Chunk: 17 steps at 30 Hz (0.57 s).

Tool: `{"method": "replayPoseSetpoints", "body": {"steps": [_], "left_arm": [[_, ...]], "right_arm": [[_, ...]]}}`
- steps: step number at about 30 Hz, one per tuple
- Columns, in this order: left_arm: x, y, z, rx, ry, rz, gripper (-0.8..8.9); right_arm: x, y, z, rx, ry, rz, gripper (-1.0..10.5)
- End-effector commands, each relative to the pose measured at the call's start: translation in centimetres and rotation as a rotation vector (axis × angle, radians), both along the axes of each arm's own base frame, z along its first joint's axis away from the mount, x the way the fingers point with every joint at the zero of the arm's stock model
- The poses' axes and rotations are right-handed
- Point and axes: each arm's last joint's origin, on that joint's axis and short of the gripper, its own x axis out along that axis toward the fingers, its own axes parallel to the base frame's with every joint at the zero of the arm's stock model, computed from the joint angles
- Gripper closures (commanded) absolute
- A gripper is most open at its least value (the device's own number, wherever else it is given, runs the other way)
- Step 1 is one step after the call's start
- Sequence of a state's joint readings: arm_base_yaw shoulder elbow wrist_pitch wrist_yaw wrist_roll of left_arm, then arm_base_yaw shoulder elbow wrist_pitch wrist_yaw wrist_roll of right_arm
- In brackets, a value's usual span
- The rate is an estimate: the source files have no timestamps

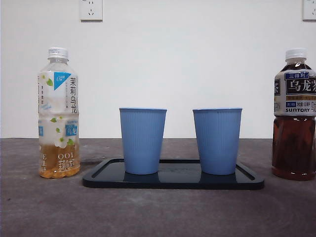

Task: Pour the drink into the cup

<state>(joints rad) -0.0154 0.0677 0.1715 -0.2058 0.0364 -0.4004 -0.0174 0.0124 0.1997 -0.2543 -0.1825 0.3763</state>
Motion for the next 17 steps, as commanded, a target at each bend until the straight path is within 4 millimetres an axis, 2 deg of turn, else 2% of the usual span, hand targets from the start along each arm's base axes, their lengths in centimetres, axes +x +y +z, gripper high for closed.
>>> {"method": "replayPoseSetpoints", "body": {"steps": [1, 9, 17], "left_arm": [[-0.2, -0.1, 2.4, -0.029, -0.026, -0.017, 7.98], [0.3, -0.6, 8.3, -0.007, -0.036, -0.153, 7.98], [1.4, -1.4, 12.5, 0.051, 0.028, -0.303, 7.98]], "right_arm": [[-0.5, 0.0, 1.8, 0.036, 0.017, 0.005, 9.4], [-1.5, 0.4, 6.6, 0.009, 0.06, 0.114, 9.4], [-2.1, 0.6, 10.5, -0.086, 0.105, 0.216, 9.4]]}}
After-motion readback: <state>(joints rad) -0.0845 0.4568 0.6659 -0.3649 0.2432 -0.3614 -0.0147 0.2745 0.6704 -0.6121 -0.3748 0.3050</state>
